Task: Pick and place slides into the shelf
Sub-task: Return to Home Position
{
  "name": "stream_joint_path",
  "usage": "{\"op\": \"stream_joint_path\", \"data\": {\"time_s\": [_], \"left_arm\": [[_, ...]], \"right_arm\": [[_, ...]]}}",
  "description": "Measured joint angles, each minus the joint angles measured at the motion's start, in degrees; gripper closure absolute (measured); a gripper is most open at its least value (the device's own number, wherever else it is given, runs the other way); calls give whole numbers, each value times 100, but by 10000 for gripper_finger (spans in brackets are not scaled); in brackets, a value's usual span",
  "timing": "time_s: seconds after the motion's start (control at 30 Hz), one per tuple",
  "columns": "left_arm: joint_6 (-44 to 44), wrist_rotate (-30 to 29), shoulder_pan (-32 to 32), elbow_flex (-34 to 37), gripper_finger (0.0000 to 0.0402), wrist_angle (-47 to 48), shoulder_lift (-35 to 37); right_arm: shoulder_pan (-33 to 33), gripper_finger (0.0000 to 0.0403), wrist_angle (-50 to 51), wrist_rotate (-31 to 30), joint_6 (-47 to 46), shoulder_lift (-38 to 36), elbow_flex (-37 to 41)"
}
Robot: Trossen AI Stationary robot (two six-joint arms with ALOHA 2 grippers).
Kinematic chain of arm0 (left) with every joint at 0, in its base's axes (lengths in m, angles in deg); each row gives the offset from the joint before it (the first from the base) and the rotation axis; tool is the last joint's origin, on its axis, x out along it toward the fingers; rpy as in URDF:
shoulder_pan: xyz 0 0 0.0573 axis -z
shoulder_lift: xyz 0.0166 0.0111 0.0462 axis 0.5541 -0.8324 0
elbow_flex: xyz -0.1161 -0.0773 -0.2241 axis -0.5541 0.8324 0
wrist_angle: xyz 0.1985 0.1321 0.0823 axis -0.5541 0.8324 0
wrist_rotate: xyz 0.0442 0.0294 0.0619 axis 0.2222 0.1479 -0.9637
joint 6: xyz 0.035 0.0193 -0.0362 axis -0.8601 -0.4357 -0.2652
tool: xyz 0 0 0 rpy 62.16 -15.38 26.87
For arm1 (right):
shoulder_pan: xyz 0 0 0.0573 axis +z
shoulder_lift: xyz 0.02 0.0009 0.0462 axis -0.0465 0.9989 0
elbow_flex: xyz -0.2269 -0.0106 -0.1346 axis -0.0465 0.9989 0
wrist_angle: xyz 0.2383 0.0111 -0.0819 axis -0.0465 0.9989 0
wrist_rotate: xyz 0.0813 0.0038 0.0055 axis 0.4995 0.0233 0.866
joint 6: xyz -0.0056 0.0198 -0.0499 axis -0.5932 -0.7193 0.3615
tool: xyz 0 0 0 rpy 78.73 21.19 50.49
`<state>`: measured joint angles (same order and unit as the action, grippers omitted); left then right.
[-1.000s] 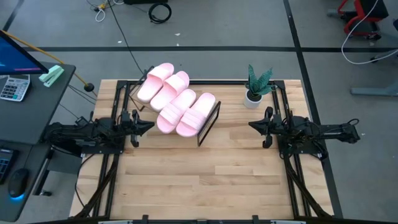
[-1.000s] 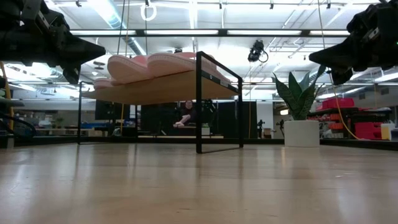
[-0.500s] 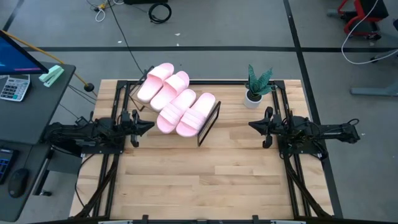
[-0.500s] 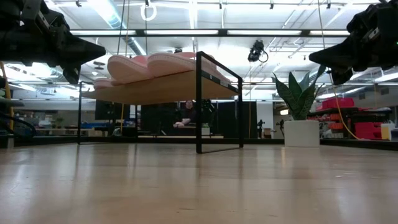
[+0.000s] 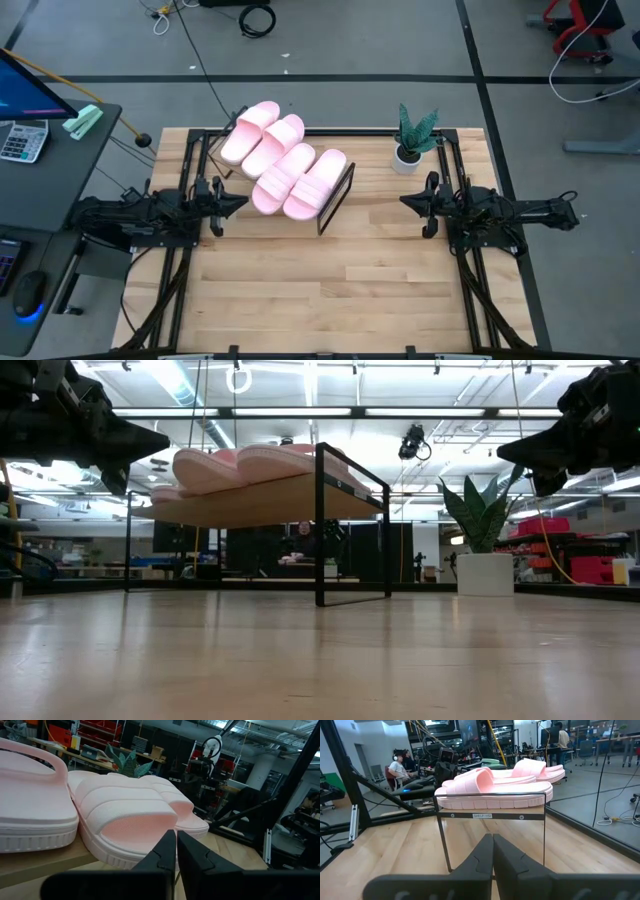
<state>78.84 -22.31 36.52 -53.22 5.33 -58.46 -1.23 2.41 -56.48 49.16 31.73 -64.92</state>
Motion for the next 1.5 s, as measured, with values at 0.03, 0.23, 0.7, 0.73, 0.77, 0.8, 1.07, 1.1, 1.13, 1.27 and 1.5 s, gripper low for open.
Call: {"op": "stream_joint_path", "data": {"time_s": [0.03,0.23,0.7,0.73,0.77,0.8,1.07,1.1,1.13,1.27,1.5], "left_arm": [[-2,0,-2,0,383,0,0],[-1,0,0,0,374,1,0],[0,0,-2,0,376,0,0],[0,0,0,0,378,0,0],[0,0,0,0,379,0,0],[0,0,0,0,381,0,0],[0,0,-2,0,378,0,0],[0,0,-2,0,376,0,0],[-1,0,-2,0,374,1,0],[-2,0,0,-2,367,0,0],[-2,0,0,0,371,0,0]], "right_arm": [[0,387,0,0,2,0,0],[-2,388,0,0,0,0,0],[-2,389,0,-2,2,2,0],[-2,389,0,0,2,2,0],[-1,389,0,-1,2,2,0],[-1,389,0,-2,2,2,0],[0,387,0,-2,2,2,0],[0,387,0,-2,2,2,0],[0,387,0,-2,2,2,2],[-2,388,0,-2,2,2,2],[0,388,0,-2,2,2,2]]}}
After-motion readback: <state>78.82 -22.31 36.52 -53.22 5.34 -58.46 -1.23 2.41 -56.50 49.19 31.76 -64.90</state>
